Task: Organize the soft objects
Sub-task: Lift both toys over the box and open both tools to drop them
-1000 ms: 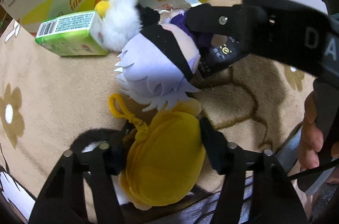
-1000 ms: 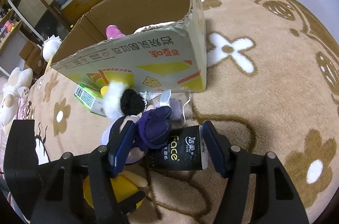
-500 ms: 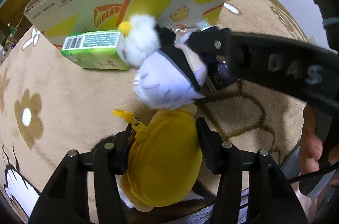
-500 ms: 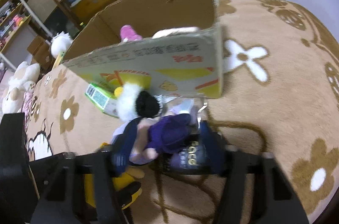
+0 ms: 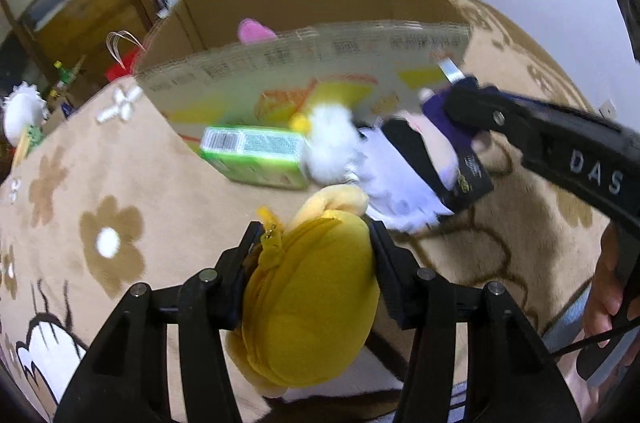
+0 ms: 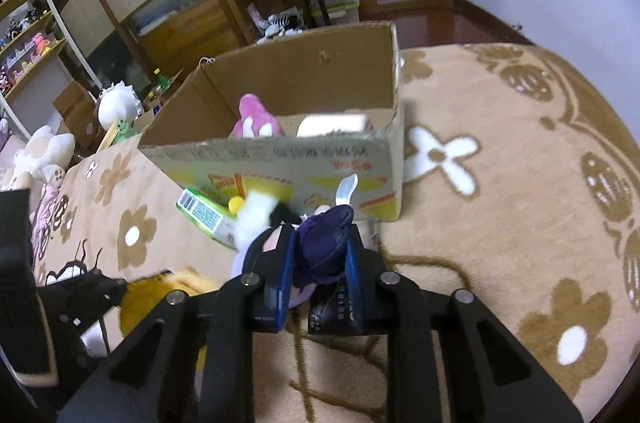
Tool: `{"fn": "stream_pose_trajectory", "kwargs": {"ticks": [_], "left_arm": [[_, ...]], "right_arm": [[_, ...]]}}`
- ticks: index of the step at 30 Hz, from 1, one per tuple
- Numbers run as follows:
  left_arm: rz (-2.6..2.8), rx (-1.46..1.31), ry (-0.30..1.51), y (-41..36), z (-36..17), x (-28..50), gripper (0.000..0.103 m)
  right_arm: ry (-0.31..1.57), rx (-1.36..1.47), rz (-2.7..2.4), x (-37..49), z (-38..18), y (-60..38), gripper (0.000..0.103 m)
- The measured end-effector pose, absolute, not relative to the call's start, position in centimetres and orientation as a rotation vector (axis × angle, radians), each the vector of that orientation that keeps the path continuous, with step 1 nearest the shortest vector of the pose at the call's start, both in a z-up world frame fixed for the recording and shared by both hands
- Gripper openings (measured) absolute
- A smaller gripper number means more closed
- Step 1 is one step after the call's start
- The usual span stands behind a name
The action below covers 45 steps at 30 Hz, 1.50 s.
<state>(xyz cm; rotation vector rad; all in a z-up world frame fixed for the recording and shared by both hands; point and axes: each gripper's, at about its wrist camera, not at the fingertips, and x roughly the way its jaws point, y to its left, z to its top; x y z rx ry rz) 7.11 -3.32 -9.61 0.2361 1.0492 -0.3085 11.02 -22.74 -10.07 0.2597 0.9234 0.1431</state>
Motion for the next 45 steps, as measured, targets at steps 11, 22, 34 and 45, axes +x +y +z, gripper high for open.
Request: {"fn": "stream_pose_trajectory", "kwargs": {"ticks": [11,22,34,45], "left_arm": [[-0.232,0.149,0.793,-1.7,-4.3,8.4,0.051],[-0.206,0.132,0.556,-1.3,0.3,10.1,0.051],[-0.201,0.144,0.457,-1.4,2.8,14.4,0.051],[-0.249,0.039,0.548,-0.6,0.7,17.9,0.051]], "right_arm": [[0.793,0.297,0.119,9.5,-6.4,-24.3,0.025],[0.610,0.240,0.111,8.7,-1.5,-23.7,0.024],[0.499,0.241,0.092,10.9,1.3,-24.2,0.024],[0.530,0.240,0.099,14.2,-0.3,-24.7,0.024]]}}
